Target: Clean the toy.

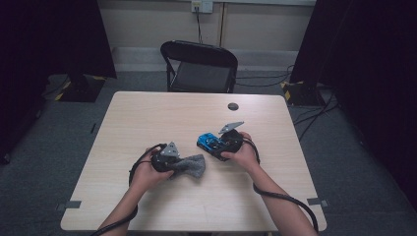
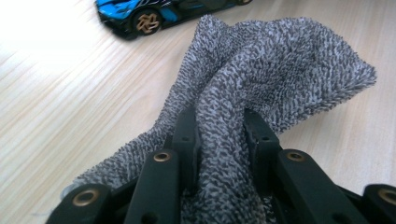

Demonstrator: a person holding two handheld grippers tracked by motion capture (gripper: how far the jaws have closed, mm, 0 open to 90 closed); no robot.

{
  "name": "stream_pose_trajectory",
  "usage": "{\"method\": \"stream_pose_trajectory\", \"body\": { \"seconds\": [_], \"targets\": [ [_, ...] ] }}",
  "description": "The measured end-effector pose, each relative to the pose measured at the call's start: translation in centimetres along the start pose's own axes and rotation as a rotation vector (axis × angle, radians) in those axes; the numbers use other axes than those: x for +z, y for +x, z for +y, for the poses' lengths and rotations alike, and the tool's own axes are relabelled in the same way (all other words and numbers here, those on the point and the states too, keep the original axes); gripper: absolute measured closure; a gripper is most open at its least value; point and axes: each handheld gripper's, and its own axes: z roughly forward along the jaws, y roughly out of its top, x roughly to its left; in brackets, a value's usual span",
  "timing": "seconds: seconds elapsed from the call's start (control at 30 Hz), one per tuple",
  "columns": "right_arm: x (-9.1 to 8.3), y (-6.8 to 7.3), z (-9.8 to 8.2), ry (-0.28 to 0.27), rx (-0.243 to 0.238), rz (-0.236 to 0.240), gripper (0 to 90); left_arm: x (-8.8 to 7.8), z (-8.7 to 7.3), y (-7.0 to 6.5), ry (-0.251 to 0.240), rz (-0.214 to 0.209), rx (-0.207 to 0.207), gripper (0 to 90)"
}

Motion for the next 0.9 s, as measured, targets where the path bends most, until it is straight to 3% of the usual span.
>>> {"method": "stream_pose_trajectory", "body": {
  "seconds": [0.1, 0.23, 0.33, 0.47, 0.57, 0.7, 0.9],
  "targets": [
    [0.12, 0.05, -0.26, 0.007, -0.005, -0.002, 23.2, -0.23, -0.19, 0.1, -0.004, 0.001, 0.002, 67.9],
    [0.08, 0.06, -0.56, -0.002, -0.001, -0.002, 25.2, -0.41, 0.01, 0.01, -0.048, -0.012, 0.025, 53.3],
    [0.09, 0.15, -0.6, -0.003, -0.003, -0.008, 25.1, -0.52, 0.28, 0.03, -0.058, -0.004, 0.047, 50.7],
    [0.16, 0.29, -0.42, 0.018, -0.019, -0.016, 25.6, -0.01, 0.41, -0.02, -0.031, -0.017, 0.081, 50.2],
    [0.19, 0.32, -0.45, 0.014, -0.017, -0.018, 25.4, 0.32, 0.18, 0.15, -0.014, -0.034, 0.081, 48.6],
    [0.2, 0.39, -0.66, -0.004, -0.01, -0.023, 25.4, 0.38, -0.09, -0.04, -0.005, -0.021, 0.098, 49.4],
    [0.38, 0.71, -0.27, 0.016, 0.013, -0.054, 23.8, 0.44, -0.05, -0.2, 0.002, -0.011, 0.101, 50.6]
  ]
}}
